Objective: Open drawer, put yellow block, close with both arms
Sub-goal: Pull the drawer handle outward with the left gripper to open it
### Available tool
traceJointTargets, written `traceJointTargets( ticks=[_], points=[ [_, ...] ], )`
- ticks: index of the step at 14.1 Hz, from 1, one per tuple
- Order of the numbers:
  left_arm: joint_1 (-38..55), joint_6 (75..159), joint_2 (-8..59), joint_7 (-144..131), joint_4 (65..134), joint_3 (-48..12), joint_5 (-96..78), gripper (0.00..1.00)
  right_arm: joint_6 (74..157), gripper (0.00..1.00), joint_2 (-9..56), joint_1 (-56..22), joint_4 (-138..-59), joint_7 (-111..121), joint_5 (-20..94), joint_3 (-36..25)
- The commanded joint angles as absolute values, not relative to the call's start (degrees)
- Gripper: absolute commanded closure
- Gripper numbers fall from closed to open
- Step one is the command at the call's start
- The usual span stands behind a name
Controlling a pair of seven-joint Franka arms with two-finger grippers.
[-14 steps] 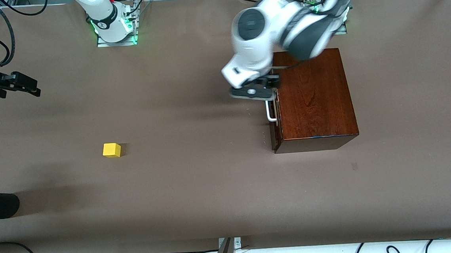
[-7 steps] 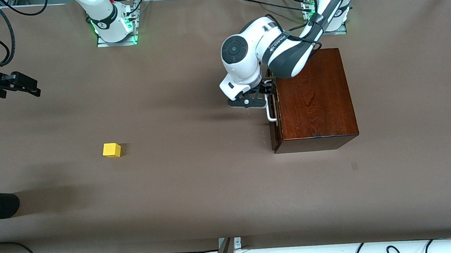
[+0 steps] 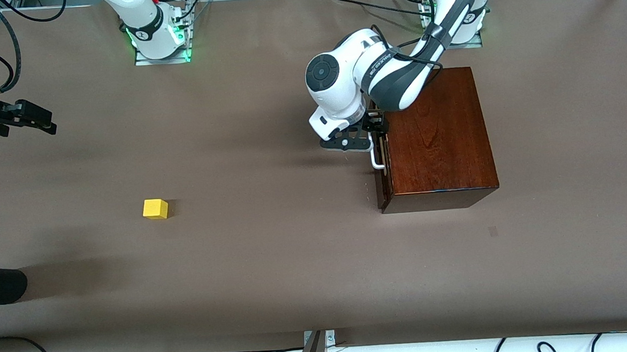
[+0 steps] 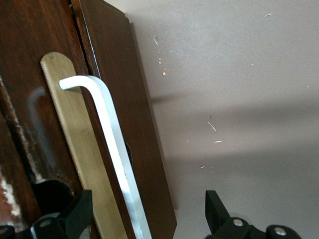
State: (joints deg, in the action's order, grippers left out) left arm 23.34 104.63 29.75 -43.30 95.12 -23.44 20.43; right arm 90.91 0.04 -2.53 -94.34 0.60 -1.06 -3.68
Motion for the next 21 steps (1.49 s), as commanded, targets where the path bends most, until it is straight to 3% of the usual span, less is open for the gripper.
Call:
traceJointTargets(
  ticks=[1, 16, 21],
  points=[
    [23.2, 106.3, 29.9, -44.6, 97.1, -23.6, 22.4, 0.00, 91.1, 0.00, -0.4, -2.0, -94.7, 1.2, -0.9, -3.2],
    [24.3, 108.9, 32.2, -49.6, 97.5, -23.7, 25.3, 0.00, 91.1, 0.00, -0.4, -2.1, -94.7, 1.2, -0.9, -3.1],
    [26.9, 113.7, 34.3, -54.8, 96.5, -23.6, 25.3, 0.00, 91.1, 0.00, -0.4, -2.1, -94.7, 1.2, -0.9, -3.2]
  ],
)
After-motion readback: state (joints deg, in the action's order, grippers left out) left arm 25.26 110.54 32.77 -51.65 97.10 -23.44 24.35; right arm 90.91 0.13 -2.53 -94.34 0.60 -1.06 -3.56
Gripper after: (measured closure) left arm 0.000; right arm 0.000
